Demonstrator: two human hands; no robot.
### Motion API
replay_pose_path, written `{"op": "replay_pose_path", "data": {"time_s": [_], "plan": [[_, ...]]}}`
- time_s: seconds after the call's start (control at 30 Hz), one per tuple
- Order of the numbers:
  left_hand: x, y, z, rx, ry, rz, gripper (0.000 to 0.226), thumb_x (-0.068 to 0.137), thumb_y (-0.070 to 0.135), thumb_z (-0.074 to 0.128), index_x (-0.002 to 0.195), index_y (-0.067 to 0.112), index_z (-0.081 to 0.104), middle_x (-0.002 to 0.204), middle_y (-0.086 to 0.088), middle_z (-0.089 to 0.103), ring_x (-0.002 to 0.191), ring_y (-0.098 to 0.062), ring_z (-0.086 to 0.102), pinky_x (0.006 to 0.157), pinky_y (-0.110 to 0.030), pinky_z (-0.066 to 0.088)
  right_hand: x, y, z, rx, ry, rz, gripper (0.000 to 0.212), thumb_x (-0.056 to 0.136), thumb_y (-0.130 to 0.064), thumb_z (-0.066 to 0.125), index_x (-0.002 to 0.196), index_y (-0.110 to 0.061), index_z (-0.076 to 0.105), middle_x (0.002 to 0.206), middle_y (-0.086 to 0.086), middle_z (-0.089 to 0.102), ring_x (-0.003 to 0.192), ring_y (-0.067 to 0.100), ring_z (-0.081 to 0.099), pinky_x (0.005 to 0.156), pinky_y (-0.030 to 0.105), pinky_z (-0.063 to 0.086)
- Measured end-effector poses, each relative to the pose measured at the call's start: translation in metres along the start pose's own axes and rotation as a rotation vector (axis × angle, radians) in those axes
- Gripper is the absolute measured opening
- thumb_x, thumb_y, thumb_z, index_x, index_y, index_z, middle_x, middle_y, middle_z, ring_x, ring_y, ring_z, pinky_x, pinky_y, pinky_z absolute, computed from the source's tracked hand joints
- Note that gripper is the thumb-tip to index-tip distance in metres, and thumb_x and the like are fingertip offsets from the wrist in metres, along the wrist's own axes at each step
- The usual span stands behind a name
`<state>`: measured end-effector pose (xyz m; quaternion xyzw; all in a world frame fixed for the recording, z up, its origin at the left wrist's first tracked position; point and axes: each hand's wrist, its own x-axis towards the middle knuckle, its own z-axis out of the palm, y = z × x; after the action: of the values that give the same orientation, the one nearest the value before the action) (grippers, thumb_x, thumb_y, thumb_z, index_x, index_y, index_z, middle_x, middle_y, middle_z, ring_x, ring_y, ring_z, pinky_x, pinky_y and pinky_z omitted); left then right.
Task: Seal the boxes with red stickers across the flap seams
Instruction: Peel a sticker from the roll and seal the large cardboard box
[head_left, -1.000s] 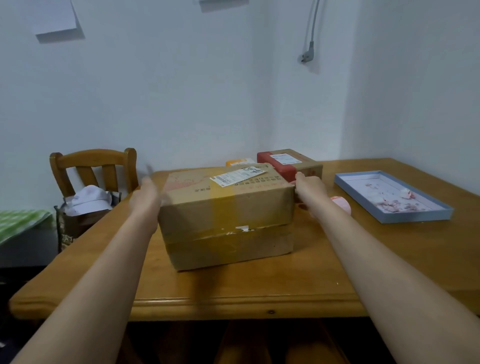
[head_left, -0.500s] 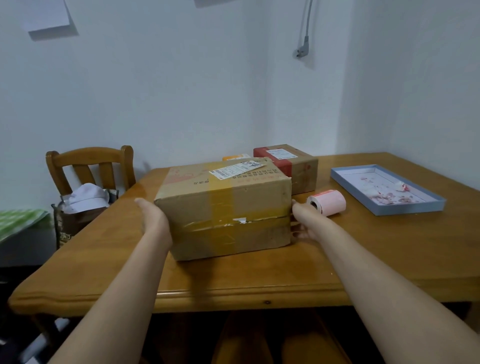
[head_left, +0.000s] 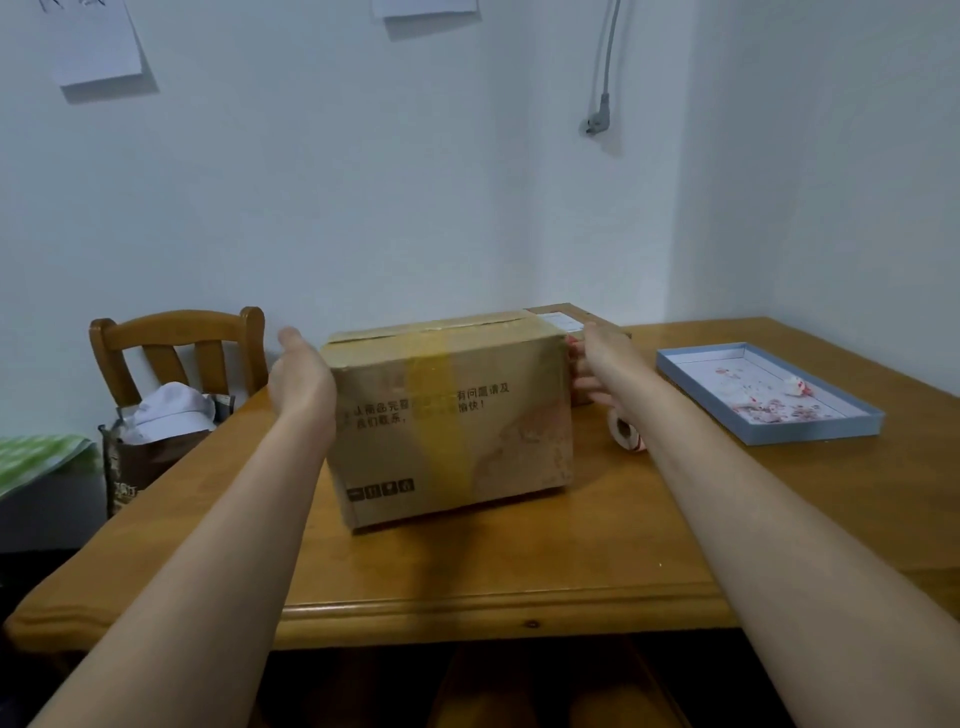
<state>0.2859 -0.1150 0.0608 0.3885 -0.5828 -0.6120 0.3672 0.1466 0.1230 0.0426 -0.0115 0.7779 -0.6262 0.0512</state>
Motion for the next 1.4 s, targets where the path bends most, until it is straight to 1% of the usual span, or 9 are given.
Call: {"op": "replay_pose_path", "data": {"time_s": [0.17, 0.27, 0.37, 0.47, 0.57, 0.67, 0.83, 1.1, 1.4], "plan": [[-0.016, -0.003, 0.006, 0.087, 0.053, 0.057, 0.060, 0.102, 0.048, 0.020, 0.141, 0.008, 0.040, 0.138, -0.011, 0.048, 0.115, -0.029, 0.047, 0.093, -0.039, 0.035, 0.001, 0.016, 0.001, 0.016, -0.003, -0.006, 0.048, 0.102, -0.041, 0.027, 0.126, -0.012, 0.056, 0.109, 0.005, 0.064, 0.090, 0.022, 0.063, 0.061, 0.031, 0.041], [-0.022, -0.004, 0.012, 0.241, 0.200, 0.273, 0.045, 0.100, 0.039, 0.028, 0.128, 0.009, 0.048, 0.141, -0.013, 0.040, 0.131, -0.030, 0.033, 0.108, -0.047, 0.023, 0.007, 0.025, -0.002, 0.039, 0.026, -0.025, 0.041, 0.103, -0.036, 0.029, 0.100, -0.013, 0.062, 0.094, 0.003, 0.065, 0.082, 0.018, 0.062, 0.059, 0.029, 0.040], [-0.031, -0.005, 0.024, 0.268, 0.236, 0.585, 0.030, 0.098, 0.027, 0.037, 0.119, 0.009, 0.049, 0.132, -0.012, 0.041, 0.126, -0.025, 0.033, 0.105, -0.040, 0.025, 0.015, 0.032, -0.004, 0.026, 0.066, -0.052, 0.041, 0.102, -0.035, 0.031, 0.085, -0.018, 0.064, 0.099, 0.004, 0.069, 0.089, 0.020, 0.063, 0.079, 0.036, 0.051], [-0.044, -0.004, 0.041, 0.199, 0.103, 0.827, 0.021, 0.095, 0.017, 0.045, 0.113, 0.010, 0.051, 0.114, -0.003, 0.044, 0.104, -0.016, 0.047, 0.089, -0.030, 0.043, 0.020, 0.037, -0.010, 0.009, 0.110, -0.065, 0.039, 0.101, -0.033, 0.033, 0.085, -0.020, 0.066, 0.100, 0.003, 0.069, 0.097, 0.023, 0.062, 0.094, 0.042, 0.049], [-0.064, -0.002, 0.069, 0.192, -0.098, 0.923, 0.014, 0.093, 0.008, 0.049, 0.105, 0.014, 0.052, 0.105, -0.001, 0.051, 0.079, -0.004, 0.051, 0.071, -0.018, 0.047, 0.028, 0.044, -0.024, 0.004, 0.177, -0.084, 0.034, 0.102, -0.027, 0.036, 0.095, -0.016, 0.067, 0.100, 0.002, 0.067, 0.100, 0.021, 0.061, 0.087, 0.034, 0.049], [-0.085, -0.009, 0.092, 0.208, -0.246, 1.000, 0.015, 0.091, 0.004, 0.051, 0.098, 0.017, 0.051, 0.100, 0.000, 0.055, 0.076, -0.005, 0.052, 0.063, -0.011, 0.045, 0.031, 0.053, -0.038, -0.069, 0.228, -0.140, 0.031, 0.099, -0.023, 0.037, 0.088, -0.023, 0.066, 0.094, -0.003, 0.066, 0.088, 0.014, 0.058, 0.079, 0.031, 0.049], [-0.117, -0.037, 0.137, 0.286, -0.471, 1.095, 0.020, 0.087, -0.001, 0.055, 0.092, 0.017, 0.050, 0.095, 0.000, 0.055, 0.079, -0.013, 0.052, 0.064, -0.014, 0.043, 0.043, 0.074, -0.069, -0.127, 0.301, -0.161, 0.031, 0.099, -0.019, 0.040, 0.115, -0.015, 0.066, 0.104, -0.001, 0.059, 0.073, 0.004, 0.045, 0.060, 0.021, 0.038], [-0.140, -0.095, 0.200, 0.330, -0.692, 0.969, 0.016, 0.090, 0.004, 0.055, 0.098, 0.017, 0.054, 0.091, 0.004, 0.056, 0.079, -0.008, 0.053, 0.066, -0.014, 0.044, 0.060, 0.109, -0.093, -0.122, 0.325, -0.104, 0.027, 0.099, -0.021, 0.045, 0.118, -0.014, 0.064, 0.120, 0.004, 0.062, 0.100, 0.013, 0.051, 0.085, 0.028, 0.044], [-0.134, -0.146, 0.248, 0.518, -0.656, 0.644, 0.023, 0.095, 0.022, 0.053, 0.116, 0.013, 0.046, 0.113, -0.003, 0.051, 0.094, -0.012, 0.051, 0.076, -0.022, 0.042, 0.083, 0.142, -0.092, -0.076, 0.346, -0.119, 0.028, 0.097, -0.028, 0.052, 0.121, -0.015, 0.058, 0.112, -0.005, 0.057, 0.102, 0.010, 0.053, 0.079, 0.021, 0.040]]}}
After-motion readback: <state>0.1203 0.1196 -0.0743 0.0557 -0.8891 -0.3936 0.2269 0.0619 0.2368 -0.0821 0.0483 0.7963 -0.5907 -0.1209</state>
